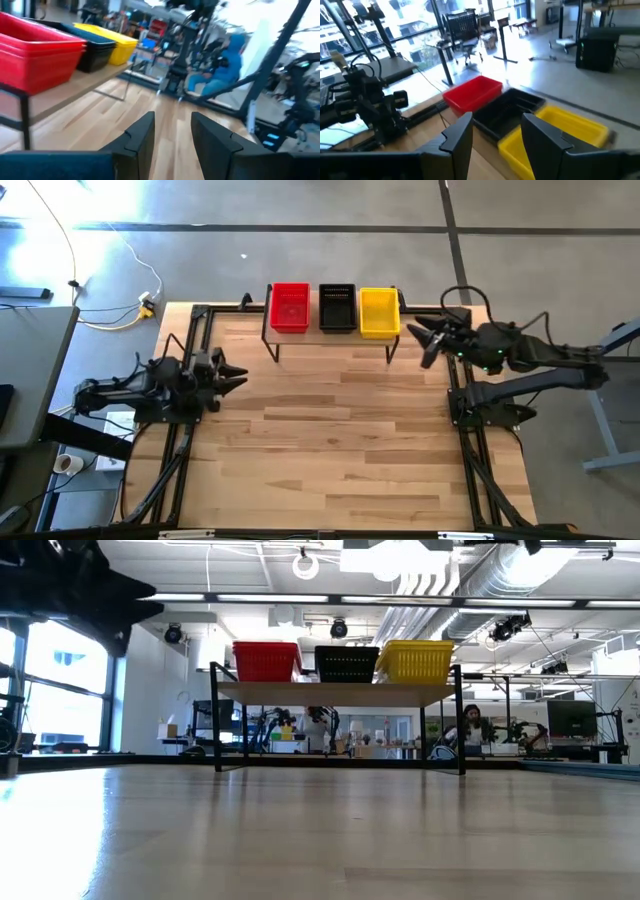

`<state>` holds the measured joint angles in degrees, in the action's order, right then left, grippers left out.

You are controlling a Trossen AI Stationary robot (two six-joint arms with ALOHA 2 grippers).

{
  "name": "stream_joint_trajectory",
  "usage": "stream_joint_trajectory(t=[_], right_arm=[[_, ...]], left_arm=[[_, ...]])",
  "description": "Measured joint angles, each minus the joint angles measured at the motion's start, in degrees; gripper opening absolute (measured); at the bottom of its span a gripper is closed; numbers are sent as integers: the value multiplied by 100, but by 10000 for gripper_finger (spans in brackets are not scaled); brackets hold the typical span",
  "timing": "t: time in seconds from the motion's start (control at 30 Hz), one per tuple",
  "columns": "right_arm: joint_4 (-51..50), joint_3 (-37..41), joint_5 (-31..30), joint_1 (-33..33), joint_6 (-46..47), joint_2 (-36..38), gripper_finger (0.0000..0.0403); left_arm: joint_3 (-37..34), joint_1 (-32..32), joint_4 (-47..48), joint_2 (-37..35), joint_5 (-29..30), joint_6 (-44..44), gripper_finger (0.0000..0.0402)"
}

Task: Stack baskets on shelf by color
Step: Return to Home Position

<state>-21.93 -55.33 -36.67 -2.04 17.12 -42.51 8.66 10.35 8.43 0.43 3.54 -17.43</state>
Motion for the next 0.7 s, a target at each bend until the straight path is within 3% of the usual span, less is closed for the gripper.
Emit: stream_joint_trajectory(t=[0.2, 0.4, 0.7], right_arm=[[-1328, 0, 28, 0, 514, 530, 151], [-2091, 14, 14, 0, 477, 865, 151], [-767, 1825, 785, 0, 106, 2222, 151]], left_arm=[[-744, 0, -1128, 2, -140, -43, 117], [-804, 28, -945, 167, -74, 7, 117], [-800, 28, -929, 232, -52, 157, 117]])
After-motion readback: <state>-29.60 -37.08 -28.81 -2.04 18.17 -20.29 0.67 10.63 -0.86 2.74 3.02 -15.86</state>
